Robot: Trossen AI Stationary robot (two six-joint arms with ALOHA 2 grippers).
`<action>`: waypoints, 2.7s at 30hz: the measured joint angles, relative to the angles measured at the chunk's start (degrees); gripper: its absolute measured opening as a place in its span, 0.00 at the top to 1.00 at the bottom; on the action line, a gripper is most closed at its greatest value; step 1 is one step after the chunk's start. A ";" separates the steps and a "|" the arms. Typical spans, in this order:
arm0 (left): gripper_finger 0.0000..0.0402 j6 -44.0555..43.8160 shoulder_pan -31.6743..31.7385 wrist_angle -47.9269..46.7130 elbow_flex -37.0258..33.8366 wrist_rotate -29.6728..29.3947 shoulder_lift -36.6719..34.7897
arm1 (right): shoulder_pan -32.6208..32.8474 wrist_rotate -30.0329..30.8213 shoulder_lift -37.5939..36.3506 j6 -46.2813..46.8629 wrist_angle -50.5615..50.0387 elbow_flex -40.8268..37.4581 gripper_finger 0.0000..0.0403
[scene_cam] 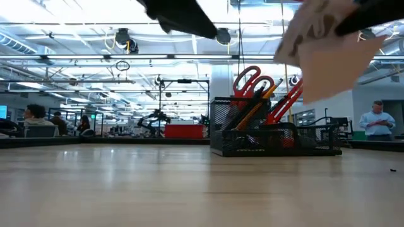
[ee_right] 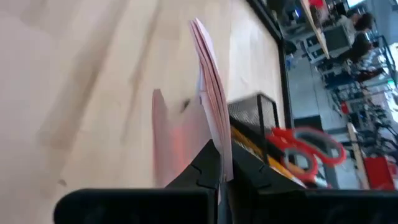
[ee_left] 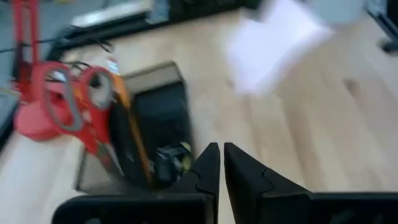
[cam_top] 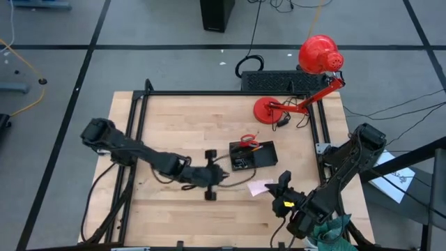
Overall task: Pick and place office supplies into organizer
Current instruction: Put the sticky notes into the desk organizer
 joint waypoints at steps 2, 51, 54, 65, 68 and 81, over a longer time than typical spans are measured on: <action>0.92 -0.52 -1.75 -1.80 -0.07 0.05 -0.50 | -0.11 0.14 0.00 2.41 -3.23 -0.75 0.98; 0.92 -3.55 -5.74 -4.29 -5.07 -1.51 0.30 | -29.58 -0.60 -0.02 -4.74 15.59 -19.45 0.98; 0.92 -3.56 -5.74 -4.30 -5.07 -1.51 0.30 | -29.88 -2.98 -0.02 -5.59 16.13 -19.45 0.97; 0.92 -4.07 -5.74 -4.30 -5.07 -1.46 0.30 | -26.52 -1.46 -0.02 -7.03 19.28 -19.45 0.98; 0.92 -4.14 -5.74 -4.29 -5.07 -1.46 0.29 | -25.86 -1.40 -0.02 -7.92 20.78 -19.45 0.97; 0.92 -4.36 -5.78 -4.25 -5.07 -1.42 0.28 | -25.88 -1.57 -0.02 -7.93 22.44 -19.45 0.87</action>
